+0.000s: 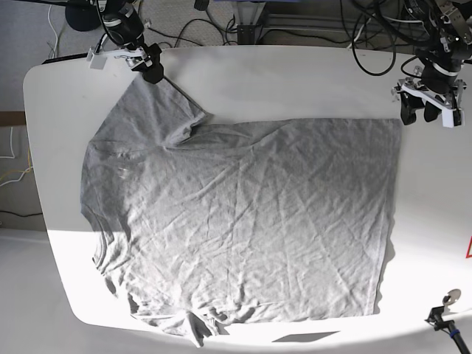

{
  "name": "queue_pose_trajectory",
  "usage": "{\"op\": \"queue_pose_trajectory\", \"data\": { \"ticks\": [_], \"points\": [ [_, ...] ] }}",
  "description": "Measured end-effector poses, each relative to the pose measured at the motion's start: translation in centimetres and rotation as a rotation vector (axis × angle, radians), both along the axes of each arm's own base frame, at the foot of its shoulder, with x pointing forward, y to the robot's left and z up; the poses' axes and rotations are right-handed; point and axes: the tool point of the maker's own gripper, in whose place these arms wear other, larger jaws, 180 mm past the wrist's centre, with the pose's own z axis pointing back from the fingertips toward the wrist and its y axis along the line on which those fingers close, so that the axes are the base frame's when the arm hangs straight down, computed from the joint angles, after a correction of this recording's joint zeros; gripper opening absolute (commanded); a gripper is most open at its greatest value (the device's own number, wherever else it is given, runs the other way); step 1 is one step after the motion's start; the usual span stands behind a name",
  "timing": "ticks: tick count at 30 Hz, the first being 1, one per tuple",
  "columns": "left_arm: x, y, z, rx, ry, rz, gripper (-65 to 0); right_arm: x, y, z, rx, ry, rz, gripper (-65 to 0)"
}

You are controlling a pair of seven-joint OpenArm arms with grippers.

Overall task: Fold the T-shirt properly
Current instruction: 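Lower both grippers and pinch the shirt's shoulder edges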

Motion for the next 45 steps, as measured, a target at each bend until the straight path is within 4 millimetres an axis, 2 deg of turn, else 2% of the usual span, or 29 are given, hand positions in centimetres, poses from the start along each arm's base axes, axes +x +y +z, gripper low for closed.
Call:
{"op": "queue_pose_trajectory", "data": {
  "ticks": [6, 13, 15, 19, 20, 31, 39, 45],
  "points": [
    [0.0, 0.0, 0.0, 0.001, 0.001, -0.001, -32.6, 1.0, 0.0, -0.7, 0.03, -0.021, -0.017, -27.2],
    [0.0, 0.1, 0.0, 0.002, 0.001, -0.001, -32.6, 1.1, -0.1, -0.8, 0.031, -0.024, -0.022, -28.3],
    [0.0, 0.1, 0.0, 0.002, 0.001, -0.001, -32.6, 0.9, -0.1, -0.9, 0.028, -0.019, -0.023, -36.2],
    [0.0, 0.1, 0.0, 0.002, 0.002, -0.001, -32.6, 0.3, -0.3, -1.6, 0.023, 0.018, -0.026, -61.4],
    [0.0, 0.1, 0.0, 0.002, 0.002, -0.001, -32.6, 0.1, -0.3, -1.8, 0.019, 0.028, -0.023, -65.0],
    [0.0, 0.1, -0.2, -0.004, 0.004, 0.001, -32.2, 0.1, -0.1, -1.8, 0.022, 0.032, -0.019, -65.0],
    [0.5, 0.5, -3.3, -0.094, 0.048, 0.046, -32.2, 0.0, -0.1, -1.8, 0.019, 0.033, -0.017, -65.0],
    [1.7, 0.5, -4.5, -0.121, 0.053, 0.025, -32.2, 0.0, -0.1, -1.9, 0.02, 0.033, -0.017, -65.0]
  ]
}}
